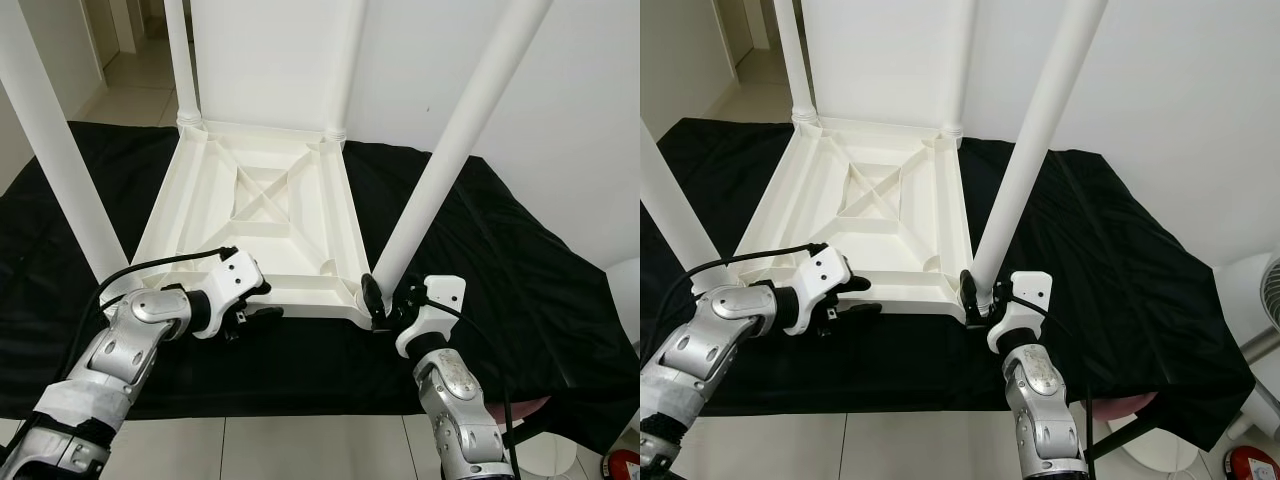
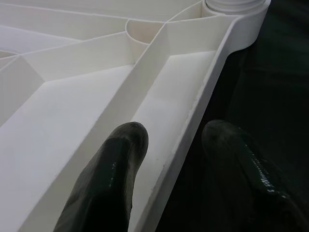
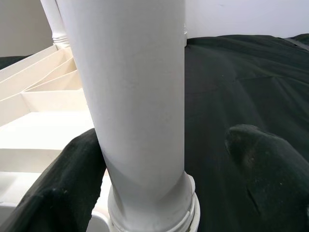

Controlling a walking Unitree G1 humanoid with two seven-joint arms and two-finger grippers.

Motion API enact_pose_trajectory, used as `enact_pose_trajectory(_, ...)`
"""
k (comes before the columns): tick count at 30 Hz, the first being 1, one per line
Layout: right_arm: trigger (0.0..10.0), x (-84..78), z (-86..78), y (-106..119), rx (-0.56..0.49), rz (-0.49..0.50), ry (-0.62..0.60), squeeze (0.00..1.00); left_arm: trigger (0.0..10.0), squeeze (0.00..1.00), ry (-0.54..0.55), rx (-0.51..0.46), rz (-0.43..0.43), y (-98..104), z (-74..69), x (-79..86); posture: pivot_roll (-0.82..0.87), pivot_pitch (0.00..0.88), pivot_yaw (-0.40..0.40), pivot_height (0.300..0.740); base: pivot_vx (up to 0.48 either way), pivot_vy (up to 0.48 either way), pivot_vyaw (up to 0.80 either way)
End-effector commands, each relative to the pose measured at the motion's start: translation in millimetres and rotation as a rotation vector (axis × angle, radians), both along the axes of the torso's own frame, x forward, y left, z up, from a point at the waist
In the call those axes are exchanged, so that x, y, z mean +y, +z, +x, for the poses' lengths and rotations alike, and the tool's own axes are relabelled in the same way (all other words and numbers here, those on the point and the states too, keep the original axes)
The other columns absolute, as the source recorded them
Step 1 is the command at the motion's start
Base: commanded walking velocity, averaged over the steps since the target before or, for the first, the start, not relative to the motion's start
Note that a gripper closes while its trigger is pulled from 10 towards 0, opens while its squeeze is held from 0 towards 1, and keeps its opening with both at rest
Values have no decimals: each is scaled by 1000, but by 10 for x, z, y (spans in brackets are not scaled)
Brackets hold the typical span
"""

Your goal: Building children table

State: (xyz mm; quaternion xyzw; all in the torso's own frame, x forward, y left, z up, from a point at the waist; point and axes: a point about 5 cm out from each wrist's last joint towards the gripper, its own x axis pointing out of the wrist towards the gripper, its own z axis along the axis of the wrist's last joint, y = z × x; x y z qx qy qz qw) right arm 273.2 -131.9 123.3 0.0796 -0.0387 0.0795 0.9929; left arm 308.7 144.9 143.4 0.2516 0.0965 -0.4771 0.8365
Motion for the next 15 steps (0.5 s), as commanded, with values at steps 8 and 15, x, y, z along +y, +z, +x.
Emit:
enact_pose_trajectory(8,10000,-100,11,-3,-4,-16,-26,0,10000,0,-16,-13,73,-60,80,-6,-33,0,-89,740,0,0,0)
enact_pose_trajectory(15,10000,-74,0,-13,-2,-23,-10,0,10000,0,-28,-12,128,-125,117,0,-37,0,-83,740,0,0,0)
